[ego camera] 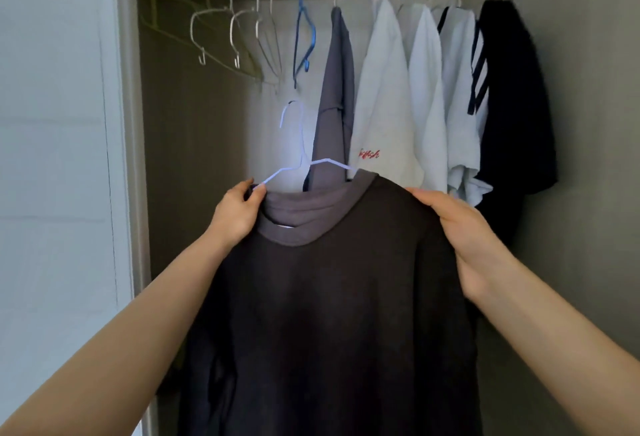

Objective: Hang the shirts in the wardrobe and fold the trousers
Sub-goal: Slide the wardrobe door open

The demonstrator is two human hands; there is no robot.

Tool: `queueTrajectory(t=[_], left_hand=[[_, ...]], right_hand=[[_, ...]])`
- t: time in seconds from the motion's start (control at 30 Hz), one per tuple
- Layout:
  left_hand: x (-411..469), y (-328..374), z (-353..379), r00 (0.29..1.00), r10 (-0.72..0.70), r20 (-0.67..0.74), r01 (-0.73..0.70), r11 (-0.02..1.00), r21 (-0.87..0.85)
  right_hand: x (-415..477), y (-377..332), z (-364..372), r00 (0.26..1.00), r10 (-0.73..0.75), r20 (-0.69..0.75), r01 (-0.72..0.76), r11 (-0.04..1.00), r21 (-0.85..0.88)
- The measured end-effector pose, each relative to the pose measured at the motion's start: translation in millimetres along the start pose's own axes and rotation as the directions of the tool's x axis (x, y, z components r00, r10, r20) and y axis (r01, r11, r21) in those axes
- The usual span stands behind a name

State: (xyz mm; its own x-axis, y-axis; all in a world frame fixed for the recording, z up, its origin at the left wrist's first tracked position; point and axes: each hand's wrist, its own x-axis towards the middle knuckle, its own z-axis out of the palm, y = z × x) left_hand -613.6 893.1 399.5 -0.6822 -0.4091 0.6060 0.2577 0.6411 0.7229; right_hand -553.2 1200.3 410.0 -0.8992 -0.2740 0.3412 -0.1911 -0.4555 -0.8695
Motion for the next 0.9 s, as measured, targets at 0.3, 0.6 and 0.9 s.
queueTrajectory(t=[0.3, 0.6, 0.9], left_hand=[[34, 50, -14, 0.983, 0.150, 0.101, -0.146, 0.988, -0.047], [26, 92, -16, 0.918, 0.264, 0.296, -0.173, 0.938, -0.299], [26, 108, -10, 0.861, 0.332, 0.384, -0.042, 0.801, -0.597]], right_hand=[[17, -46, 71, 0.995, -0.093, -0.029, 0.089, 0.987, -0.130], [20, -51, 101, 0.951, -0.270, -0.148, 0.232, 0.944, -0.235], [71, -66, 141, 0.859, -0.489, -0.152, 0.403, 0.829, -0.388]])
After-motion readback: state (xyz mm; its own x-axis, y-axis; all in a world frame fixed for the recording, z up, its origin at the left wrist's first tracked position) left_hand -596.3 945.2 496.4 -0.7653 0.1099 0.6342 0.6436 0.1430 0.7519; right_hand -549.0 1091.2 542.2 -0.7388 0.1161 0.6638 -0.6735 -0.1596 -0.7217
